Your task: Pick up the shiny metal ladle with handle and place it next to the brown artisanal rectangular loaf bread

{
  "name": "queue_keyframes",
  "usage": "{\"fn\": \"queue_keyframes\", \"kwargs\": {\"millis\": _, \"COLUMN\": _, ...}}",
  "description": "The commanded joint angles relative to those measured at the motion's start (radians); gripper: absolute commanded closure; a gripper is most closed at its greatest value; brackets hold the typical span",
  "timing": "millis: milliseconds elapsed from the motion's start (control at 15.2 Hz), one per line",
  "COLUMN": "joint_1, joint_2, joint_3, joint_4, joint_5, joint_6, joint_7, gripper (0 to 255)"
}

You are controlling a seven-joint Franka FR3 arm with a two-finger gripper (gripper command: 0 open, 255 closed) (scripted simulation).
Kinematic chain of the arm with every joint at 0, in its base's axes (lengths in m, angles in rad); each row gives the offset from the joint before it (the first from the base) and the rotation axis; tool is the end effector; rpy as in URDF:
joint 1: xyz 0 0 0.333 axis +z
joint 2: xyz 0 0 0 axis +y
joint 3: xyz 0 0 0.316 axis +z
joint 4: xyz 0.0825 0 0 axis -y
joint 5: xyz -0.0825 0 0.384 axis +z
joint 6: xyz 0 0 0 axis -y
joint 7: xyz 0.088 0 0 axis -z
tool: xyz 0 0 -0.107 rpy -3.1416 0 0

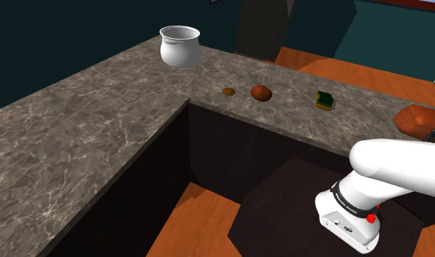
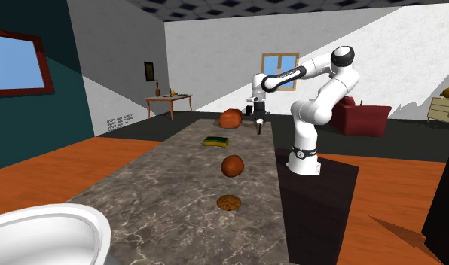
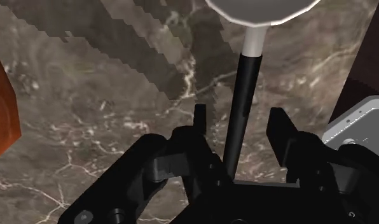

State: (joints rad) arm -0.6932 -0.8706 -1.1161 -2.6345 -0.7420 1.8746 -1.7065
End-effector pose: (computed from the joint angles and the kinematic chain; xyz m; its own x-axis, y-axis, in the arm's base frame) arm -0.0978 -0.3551 0.3452 0.8840 0.4543 0.1104 0.4644 -0.8805 -0.0951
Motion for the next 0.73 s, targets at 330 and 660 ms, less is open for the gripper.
{"fn": "queue_keyframes", "kwargs": {"millis": 330, "joint_1": -0.003, "joint_2": -0.009, "joint_3": 0.028, "joint_4": 0.021, "joint_5": 0.020, "joint_6": -0.033, "joint_7": -0.005, "gripper": 0}}
{"fn": "queue_keyframes", "kwargs": {"millis": 660, "joint_1": -0.004, "joint_2": -0.026, "joint_3": 0.096, "joint_4": 0.088, "joint_5": 0.073, "joint_6": -0.122, "joint_7": -0.016, "gripper": 0}}
